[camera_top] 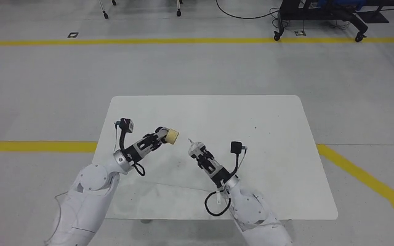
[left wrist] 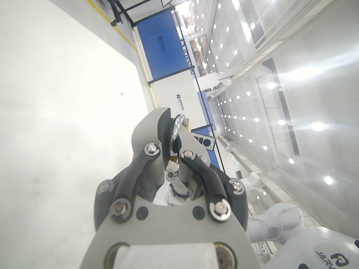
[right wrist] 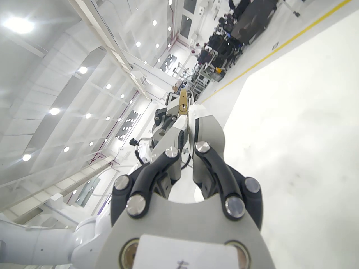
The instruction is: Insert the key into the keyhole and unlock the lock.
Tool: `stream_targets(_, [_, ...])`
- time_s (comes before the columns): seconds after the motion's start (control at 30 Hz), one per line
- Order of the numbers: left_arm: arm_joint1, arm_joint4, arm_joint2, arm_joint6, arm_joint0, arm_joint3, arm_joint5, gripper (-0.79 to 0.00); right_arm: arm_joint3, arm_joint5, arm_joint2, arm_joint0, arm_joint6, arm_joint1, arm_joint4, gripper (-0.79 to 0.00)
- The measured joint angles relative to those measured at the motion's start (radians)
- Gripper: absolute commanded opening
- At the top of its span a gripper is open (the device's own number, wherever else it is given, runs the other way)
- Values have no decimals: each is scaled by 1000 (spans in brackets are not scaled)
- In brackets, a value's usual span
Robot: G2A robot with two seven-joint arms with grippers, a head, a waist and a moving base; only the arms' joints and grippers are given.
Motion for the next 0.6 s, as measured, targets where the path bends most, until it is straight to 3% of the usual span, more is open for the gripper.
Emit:
stream_targets(0.23, [12,-14,-11,-127,-18,28,32,-785,-44,71,12,-7,139,11,34,-785])
stream_targets(0.6, [4,-19,39,-102,-39,65,33,-785,-27,151,-46,34,131,2,29,-785])
